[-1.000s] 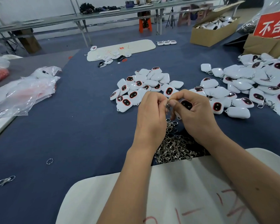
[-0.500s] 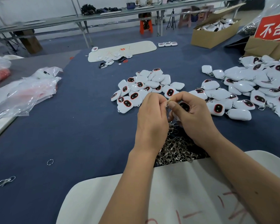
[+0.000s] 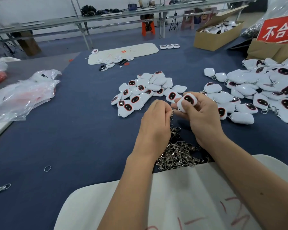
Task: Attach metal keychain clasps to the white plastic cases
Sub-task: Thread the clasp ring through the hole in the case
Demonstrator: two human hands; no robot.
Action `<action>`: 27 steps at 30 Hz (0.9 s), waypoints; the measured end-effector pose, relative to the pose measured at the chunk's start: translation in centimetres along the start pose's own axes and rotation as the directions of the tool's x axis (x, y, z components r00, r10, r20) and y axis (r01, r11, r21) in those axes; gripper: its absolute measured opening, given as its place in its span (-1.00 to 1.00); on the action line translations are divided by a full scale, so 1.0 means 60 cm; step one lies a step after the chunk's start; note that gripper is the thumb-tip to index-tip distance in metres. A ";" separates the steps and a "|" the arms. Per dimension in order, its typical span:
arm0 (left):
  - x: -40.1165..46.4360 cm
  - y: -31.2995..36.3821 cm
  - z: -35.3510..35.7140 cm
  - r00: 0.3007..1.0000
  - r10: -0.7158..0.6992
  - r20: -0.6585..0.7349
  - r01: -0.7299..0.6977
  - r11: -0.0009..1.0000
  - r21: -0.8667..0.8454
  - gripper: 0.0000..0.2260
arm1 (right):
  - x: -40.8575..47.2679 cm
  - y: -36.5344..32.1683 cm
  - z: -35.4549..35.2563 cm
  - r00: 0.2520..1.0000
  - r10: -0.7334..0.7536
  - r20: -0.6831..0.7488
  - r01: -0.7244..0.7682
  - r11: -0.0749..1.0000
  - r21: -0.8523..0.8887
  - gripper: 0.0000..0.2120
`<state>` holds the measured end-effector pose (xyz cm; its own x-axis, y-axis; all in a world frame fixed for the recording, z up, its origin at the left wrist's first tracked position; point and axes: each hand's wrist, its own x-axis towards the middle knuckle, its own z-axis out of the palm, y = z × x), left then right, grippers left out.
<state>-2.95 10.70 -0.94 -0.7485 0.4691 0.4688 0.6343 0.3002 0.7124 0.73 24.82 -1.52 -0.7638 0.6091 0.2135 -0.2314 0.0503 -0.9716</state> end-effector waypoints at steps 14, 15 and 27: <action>-0.002 0.004 0.001 0.997 -0.006 0.083 0.005 1.000 0.014 -0.84 | -0.003 0.000 -0.002 1.000 -0.030 -0.001 0.029 0.987 -0.157 -0.94; -0.002 0.004 0.001 0.996 -0.002 0.085 0.001 1.000 0.016 -0.84 | -0.003 0.000 -0.003 0.999 -0.033 -0.008 0.031 0.987 -0.155 -0.95; -0.004 0.005 0.000 0.995 -0.013 0.098 0.012 1.000 0.014 -0.84 | -0.008 -0.004 -0.004 0.990 -0.144 -0.009 0.135 0.945 -0.298 -0.96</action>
<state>-2.57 10.69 -0.85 -0.7342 0.5441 0.4061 0.6280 0.3170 0.7107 1.31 24.70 -1.43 -0.7168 0.6029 0.3504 -0.1424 0.3654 -0.9199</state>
